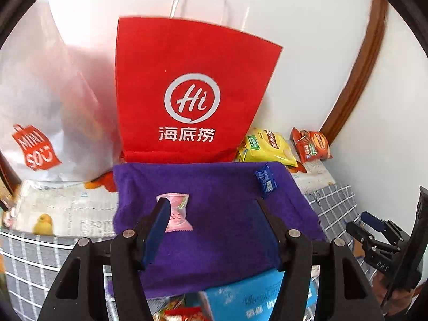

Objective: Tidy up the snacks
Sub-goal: 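Move the right gripper to the pink wrapped bun and grasp it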

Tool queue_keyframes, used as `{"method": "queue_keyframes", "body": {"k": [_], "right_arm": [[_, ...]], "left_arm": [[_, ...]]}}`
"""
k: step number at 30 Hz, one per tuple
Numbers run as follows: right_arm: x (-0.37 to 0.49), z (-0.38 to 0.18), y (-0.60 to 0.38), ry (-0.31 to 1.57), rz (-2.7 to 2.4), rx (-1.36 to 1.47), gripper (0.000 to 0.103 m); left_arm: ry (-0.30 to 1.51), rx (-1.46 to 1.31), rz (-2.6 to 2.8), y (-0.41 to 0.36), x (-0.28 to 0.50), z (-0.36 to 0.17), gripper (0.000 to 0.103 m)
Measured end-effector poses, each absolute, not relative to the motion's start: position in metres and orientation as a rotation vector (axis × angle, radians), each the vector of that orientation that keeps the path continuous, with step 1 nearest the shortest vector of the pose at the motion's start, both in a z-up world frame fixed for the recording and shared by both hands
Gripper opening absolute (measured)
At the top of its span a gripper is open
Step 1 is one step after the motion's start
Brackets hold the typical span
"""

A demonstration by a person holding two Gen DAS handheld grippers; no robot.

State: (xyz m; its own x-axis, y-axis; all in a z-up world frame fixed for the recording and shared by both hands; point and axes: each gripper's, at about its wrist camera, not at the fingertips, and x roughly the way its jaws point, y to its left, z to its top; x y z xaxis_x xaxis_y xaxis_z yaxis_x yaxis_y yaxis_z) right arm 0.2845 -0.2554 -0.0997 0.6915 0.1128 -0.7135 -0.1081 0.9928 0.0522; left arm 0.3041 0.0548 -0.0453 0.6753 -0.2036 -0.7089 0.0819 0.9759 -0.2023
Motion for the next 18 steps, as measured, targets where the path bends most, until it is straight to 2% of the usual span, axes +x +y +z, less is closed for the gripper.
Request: {"method": "queue_keyframes", "body": {"k": [8,18], "right_arm": [[0.265,-0.133,-0.264,0.906,0.112,-0.026,0.067],[0.273,-0.184,-0.248,1.005,0.234,0.077,0.067]], "left_arm": [[0.844,-0.158,-0.131,0.052,0.268,-0.043,0.061],[0.910,-0.102,-0.073,0.068,0.230,-0.057,0.061]]}}
